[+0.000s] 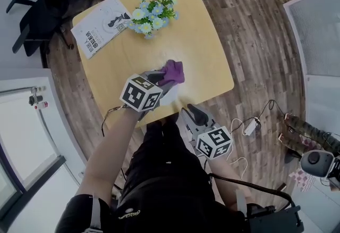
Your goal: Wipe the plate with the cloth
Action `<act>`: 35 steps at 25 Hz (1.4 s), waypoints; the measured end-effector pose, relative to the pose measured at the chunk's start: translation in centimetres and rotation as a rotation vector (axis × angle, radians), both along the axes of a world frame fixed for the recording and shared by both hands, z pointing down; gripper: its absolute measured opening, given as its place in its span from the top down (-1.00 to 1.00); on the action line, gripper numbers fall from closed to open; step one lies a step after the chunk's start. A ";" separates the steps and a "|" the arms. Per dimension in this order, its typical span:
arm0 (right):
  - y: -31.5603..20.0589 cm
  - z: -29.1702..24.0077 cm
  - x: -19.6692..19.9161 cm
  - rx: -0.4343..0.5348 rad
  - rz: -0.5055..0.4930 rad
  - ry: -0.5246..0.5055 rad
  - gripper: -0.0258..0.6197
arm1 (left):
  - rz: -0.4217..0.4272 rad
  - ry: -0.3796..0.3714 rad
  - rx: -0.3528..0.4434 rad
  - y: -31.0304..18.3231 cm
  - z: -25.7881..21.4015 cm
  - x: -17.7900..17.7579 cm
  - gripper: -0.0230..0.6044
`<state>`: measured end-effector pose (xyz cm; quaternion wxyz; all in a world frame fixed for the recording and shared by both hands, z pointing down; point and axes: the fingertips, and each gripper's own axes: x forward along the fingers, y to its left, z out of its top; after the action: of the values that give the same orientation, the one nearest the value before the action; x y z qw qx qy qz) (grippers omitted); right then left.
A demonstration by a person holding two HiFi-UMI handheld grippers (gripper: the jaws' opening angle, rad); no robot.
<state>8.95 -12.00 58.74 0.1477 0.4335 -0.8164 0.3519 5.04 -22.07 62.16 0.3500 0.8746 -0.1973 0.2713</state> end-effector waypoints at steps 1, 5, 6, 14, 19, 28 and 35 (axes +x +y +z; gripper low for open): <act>0.1 0.1 0.1 -0.003 0.002 0.001 0.60 | 0.002 -0.003 0.002 -0.2 0.0 0.1 0.49; 0.2 0.2 0.6 -0.007 0.013 -0.001 0.60 | 0.018 -0.007 -0.013 0.3 0.5 0.8 0.49; 0.1 0.3 0.7 -0.007 0.015 -0.002 0.60 | 0.023 -0.007 -0.019 0.6 0.7 1.0 0.49; -0.1 0.6 1.4 -0.013 0.026 0.000 0.60 | 0.057 0.019 -0.059 3.8 1.0 2.1 0.49; -0.7 0.6 1.6 -0.011 0.029 0.000 0.60 | 0.086 0.042 -0.102 6.7 1.1 2.8 0.49; -1.0 0.6 1.7 -0.011 0.028 0.000 0.60 | 0.119 0.069 -0.169 10.2 1.5 3.4 0.49; -1.6 -0.4 1.5 0.015 0.031 -0.005 0.60 | 0.126 0.104 -0.178 10.5 0.6 3.4 0.49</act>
<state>10.43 -13.62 58.36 0.1368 0.4464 -0.8124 0.3494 8.46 -11.60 62.74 0.4181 0.8637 -0.0987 0.2636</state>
